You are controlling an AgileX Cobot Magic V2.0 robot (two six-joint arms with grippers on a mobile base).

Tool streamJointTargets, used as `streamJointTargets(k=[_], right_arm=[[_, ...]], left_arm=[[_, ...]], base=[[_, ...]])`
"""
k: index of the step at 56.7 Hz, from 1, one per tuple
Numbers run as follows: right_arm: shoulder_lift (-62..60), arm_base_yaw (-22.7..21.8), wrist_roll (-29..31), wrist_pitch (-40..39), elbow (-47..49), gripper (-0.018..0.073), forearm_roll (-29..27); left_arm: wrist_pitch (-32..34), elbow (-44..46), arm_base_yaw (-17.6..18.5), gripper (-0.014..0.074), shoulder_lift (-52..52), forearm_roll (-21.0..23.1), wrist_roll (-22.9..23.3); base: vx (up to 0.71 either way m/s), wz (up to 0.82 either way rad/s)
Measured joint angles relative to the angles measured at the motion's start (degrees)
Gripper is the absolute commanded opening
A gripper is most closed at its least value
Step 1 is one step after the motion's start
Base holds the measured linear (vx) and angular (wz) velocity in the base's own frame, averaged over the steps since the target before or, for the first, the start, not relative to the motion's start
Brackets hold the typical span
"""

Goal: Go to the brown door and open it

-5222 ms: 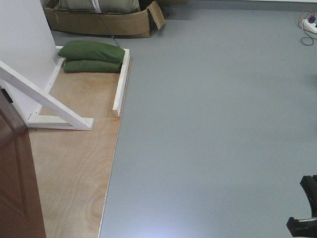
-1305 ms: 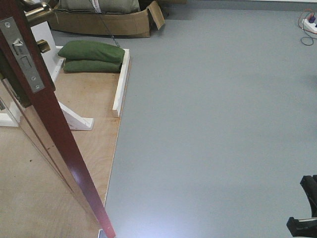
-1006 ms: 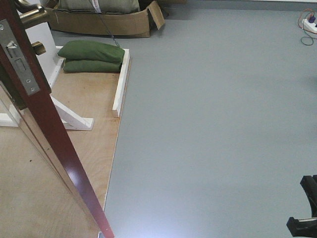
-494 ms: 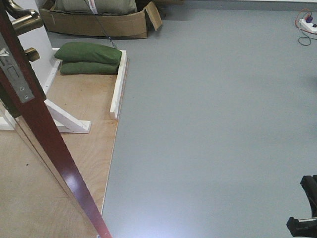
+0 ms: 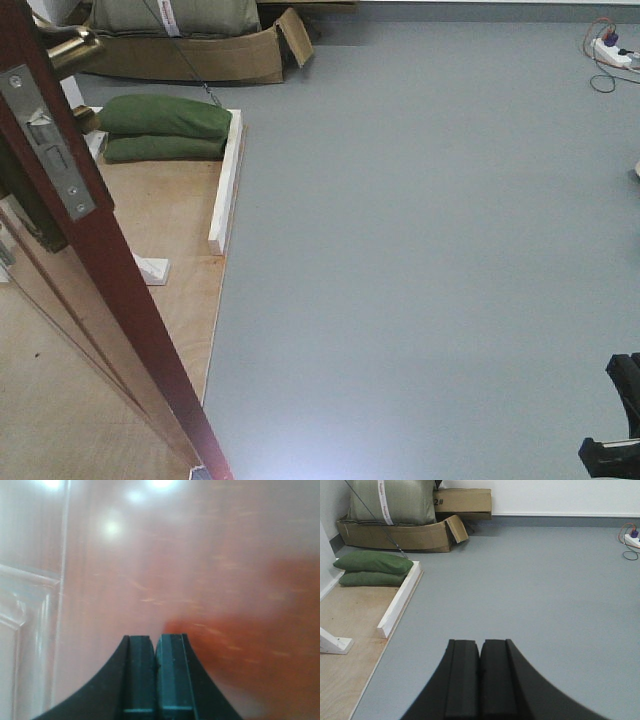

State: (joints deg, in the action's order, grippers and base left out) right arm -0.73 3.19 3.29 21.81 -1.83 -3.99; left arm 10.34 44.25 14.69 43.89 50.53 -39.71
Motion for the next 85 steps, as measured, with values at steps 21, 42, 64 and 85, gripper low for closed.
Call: streamJointTargets(k=[21,42,64,85], right_arm=[[0.0,0.0,0.0,0.0,0.0,0.0,0.0],[0.0,0.0,0.0,0.0,0.0,0.0,0.0],[0.0,0.0,0.0,0.04,0.0,0.0,0.0],[0.0,0.0,0.0,0.04,0.0,0.0,0.0]], left_arm=[[-0.07,0.0,0.0,-0.0003,0.0,0.0,0.0],[-0.07,0.0,0.0,-0.0003,0.0,0.0,0.0],[-0.91,0.0,0.05,-0.0003,0.08,-0.02,0.0],[-0.98,-0.05,0.0,-0.0003,-0.07,-0.02,0.0]], base=[[0.16,-0.03],[0.2,0.0],[0.22,0.0],[0.21,-0.03]])
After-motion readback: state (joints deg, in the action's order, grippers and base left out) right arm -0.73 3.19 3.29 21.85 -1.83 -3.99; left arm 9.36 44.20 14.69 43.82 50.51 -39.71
